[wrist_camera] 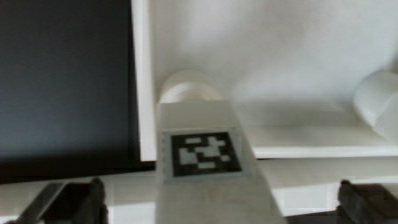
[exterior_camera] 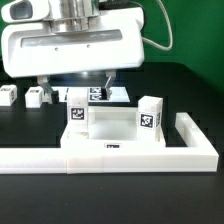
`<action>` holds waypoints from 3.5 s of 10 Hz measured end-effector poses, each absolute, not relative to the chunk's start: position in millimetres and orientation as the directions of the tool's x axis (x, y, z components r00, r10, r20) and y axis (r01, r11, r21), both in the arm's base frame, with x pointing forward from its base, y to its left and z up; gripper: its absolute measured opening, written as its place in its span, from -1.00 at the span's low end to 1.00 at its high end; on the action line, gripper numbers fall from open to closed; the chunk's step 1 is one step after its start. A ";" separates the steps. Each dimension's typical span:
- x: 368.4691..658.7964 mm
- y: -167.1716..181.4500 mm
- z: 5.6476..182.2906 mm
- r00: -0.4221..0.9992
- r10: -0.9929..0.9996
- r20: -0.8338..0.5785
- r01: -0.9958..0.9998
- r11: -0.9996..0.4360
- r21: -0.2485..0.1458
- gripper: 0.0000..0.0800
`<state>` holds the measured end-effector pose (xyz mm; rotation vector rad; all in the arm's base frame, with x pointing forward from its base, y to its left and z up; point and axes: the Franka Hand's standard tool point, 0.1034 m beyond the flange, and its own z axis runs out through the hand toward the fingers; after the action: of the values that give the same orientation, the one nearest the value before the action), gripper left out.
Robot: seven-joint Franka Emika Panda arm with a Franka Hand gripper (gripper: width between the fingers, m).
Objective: Assemble square table
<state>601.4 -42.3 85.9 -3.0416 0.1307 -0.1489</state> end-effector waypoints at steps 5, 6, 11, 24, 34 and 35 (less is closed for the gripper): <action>602.4 -36.4 85.0 0.992 -0.081 0.099 -0.072 -0.993 -0.097 0.59; 602.5 -36.3 85.1 0.992 -0.081 0.099 -0.072 -0.993 -0.097 0.16; 602.2 -36.2 84.5 0.991 -0.087 0.099 -0.077 -0.992 -0.098 -0.27; 604.2 7.9 81.2 0.505 -0.859 0.080 -0.814 -0.505 -0.287 -0.27; 603.5 4.4 80.1 0.758 -0.633 0.157 -0.589 -0.768 -0.251 0.62; 603.0 4.5 79.7 0.801 -0.572 0.175 -0.529 -0.815 -0.237 0.62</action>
Offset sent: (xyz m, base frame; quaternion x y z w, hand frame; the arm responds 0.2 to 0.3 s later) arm 0.0030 0.0001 -0.0016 -0.0033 0.0015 -0.0106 0.9999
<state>603.0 4.5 79.7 -2.8126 0.8673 -0.3574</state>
